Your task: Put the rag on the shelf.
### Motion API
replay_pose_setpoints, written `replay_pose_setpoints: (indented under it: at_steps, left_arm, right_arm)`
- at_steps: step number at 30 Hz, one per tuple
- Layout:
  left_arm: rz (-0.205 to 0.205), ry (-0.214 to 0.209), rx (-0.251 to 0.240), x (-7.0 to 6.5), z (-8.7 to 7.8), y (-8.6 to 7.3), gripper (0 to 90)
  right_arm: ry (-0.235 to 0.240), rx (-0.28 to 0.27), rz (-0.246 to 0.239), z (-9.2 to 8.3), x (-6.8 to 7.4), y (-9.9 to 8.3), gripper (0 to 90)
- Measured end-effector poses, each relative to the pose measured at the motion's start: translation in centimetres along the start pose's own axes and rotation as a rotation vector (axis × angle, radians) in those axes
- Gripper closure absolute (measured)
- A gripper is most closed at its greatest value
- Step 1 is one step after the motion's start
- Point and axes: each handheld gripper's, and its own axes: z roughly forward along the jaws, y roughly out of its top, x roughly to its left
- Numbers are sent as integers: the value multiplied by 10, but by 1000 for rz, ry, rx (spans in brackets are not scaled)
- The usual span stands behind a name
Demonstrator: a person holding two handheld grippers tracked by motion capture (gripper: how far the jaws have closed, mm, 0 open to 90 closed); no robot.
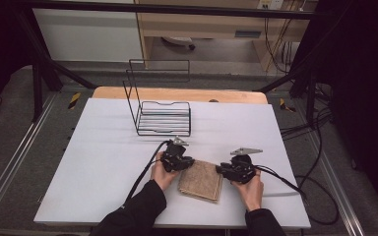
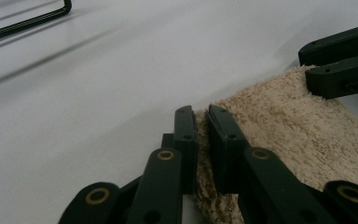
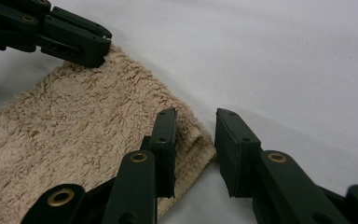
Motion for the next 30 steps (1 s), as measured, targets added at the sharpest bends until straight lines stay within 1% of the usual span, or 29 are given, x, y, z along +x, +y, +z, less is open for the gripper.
replay_pose_setpoints:
  at_steps: [4,5,9,11,14,18,20,22,23,24,25,26,29,30]
  left_arm:
    - [-1,-3,-1,1,0,0,811]
    - [-1,-3,-1,1,0,0,811]
    - [-11,-10,-3,2,0,0,816]
    - [-13,-10,-3,2,0,0,819]
    - [-18,-15,-14,3,-1,-1,829]
    - [-22,-22,-29,4,-4,-2,835]
    - [-26,-31,-55,4,-9,-3,837]
    - [-22,-36,-71,4,-13,-3,838]
    - [-22,-36,-71,4,-13,-3,838]
    - [-15,-38,-93,4,-19,-3,838]
    - [-15,-38,-93,4,-19,-3,839]
    - [-17,-52,-111,2,-25,-3,839]
    - [-7,-55,-130,1,-32,-4,839]
    - [-7,-55,-130,1,-32,-4,839]
  right_arm:
    - [7,6,18,0,0,0,725]
    - [12,8,29,0,1,0,740]
    - [25,11,40,2,1,1,806]
    - [29,9,45,1,0,1,824]
    - [27,-5,39,0,0,1,842]
    - [41,-31,41,-5,1,2,848]
    - [59,-49,46,-9,1,3,849]
    - [75,-70,46,-13,2,5,849]
    - [80,-79,40,-14,1,5,849]
    - [89,-88,38,-16,2,5,849]
    - [95,-96,40,-17,2,6,849]
    - [103,-107,38,-20,3,6,850]
    - [106,-125,13,-25,6,8,850]
    - [108,-128,9,-26,7,8,850]
